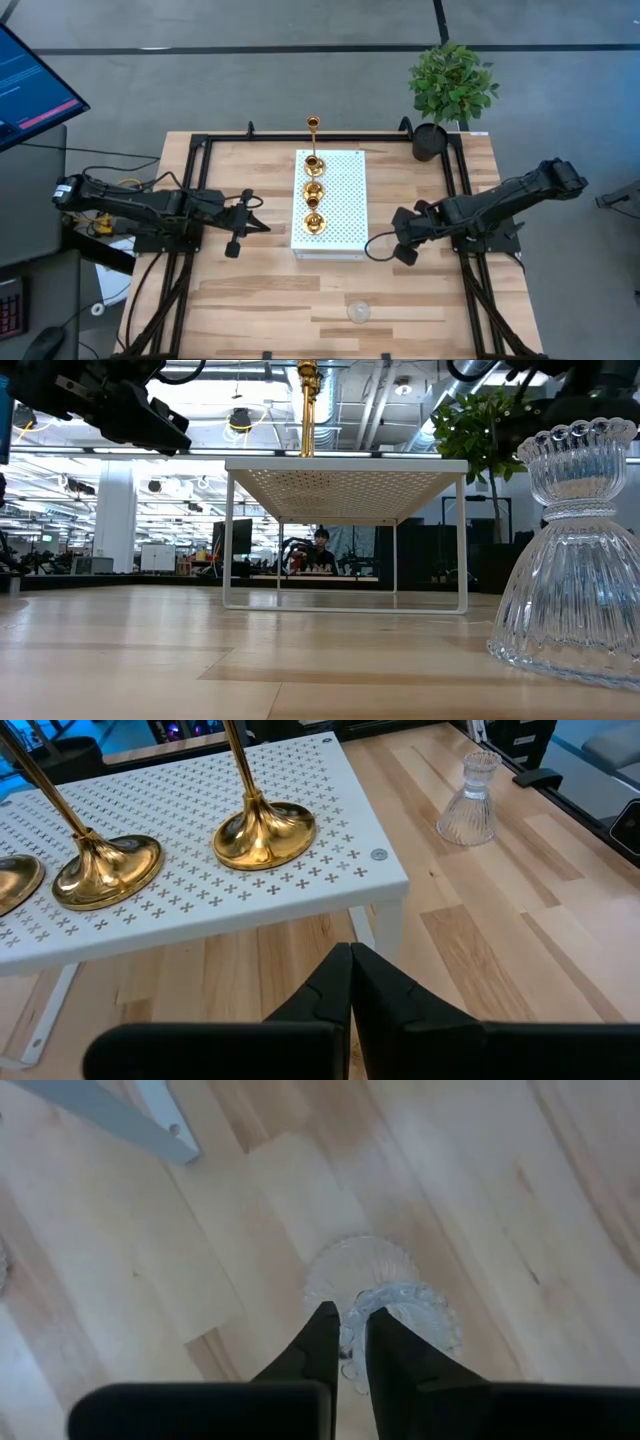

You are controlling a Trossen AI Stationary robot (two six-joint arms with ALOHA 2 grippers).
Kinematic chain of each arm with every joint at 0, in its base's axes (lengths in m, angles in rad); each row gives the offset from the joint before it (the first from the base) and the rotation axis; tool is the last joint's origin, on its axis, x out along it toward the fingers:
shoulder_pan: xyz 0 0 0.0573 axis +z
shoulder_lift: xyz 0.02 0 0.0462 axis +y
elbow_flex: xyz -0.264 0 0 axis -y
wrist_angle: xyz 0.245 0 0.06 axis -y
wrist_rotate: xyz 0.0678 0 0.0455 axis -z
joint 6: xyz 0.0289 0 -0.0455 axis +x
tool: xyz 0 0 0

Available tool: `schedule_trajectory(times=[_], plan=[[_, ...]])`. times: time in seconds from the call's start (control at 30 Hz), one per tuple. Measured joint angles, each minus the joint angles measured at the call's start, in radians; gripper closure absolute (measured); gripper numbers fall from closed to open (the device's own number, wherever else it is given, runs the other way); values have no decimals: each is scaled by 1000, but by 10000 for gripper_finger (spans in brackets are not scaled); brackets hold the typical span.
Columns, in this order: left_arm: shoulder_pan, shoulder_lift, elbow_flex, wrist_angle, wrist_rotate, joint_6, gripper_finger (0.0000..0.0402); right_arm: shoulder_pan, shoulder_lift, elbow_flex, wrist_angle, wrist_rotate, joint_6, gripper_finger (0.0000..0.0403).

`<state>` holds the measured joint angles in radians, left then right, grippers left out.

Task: Pick & Place candle stick holders
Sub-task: Put the top transparent candle holder on the shelf

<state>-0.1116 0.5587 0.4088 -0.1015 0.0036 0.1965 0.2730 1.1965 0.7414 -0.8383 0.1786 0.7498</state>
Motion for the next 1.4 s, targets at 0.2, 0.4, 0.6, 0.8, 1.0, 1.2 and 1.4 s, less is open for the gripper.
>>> schedule_trajectory(times=[0.2, 0.4, 0.6, 0.8, 1.0, 1.2, 1.4], plan=[[0, 0, 0, 1, 0, 0, 394, 0, 0, 2, -7, 16, 0, 380], [0, 0, 0, 3, 0, 0, 394, 5, 7, 80, -130, 45, -26, 398], [0, 0, 0, 6, 0, 0, 394, 3, 5, 208, -239, 90, -93, 398], [0, 0, 0, 6, 0, 0, 394, -14, 4, 328, -341, 157, -142, 398], [0, 0, 0, 6, 0, 0, 394, -53, 3, 428, -370, 249, -254, 399], [0, 0, 0, 6, 0, 0, 394, -114, 3, 497, -370, 303, -391, 399], [0, 0, 0, 6, 0, 0, 394, -165, 3, 516, -302, 327, -530, 399]])
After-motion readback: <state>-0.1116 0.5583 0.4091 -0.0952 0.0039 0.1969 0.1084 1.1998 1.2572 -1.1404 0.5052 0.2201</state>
